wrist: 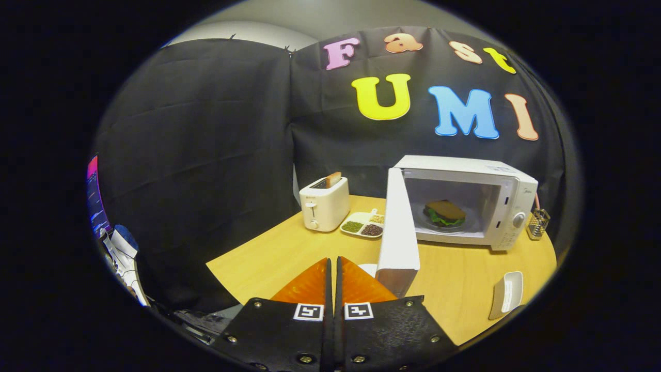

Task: Open the microwave, put the food inside, and close the microwave door.

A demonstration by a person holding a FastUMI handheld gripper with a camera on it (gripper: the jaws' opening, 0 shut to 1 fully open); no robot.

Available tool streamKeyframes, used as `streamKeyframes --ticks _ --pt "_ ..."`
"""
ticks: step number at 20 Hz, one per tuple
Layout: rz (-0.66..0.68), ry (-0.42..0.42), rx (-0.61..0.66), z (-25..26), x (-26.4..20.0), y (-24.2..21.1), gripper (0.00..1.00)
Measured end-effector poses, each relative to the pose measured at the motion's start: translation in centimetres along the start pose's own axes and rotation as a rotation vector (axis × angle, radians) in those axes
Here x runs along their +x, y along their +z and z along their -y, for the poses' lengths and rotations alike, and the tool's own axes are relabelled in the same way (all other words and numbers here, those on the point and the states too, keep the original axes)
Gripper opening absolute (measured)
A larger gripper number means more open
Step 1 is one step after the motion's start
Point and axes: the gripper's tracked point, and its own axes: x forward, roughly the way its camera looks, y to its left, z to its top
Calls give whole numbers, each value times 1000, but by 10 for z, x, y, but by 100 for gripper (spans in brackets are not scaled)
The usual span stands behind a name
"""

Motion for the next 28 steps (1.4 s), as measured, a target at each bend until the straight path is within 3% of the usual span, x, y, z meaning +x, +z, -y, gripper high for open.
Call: streamKeyframes --ticks 12,28 --pt "6 -262 72 133 -23 10 1" --pt "39 -474 133 274 15 38 1"
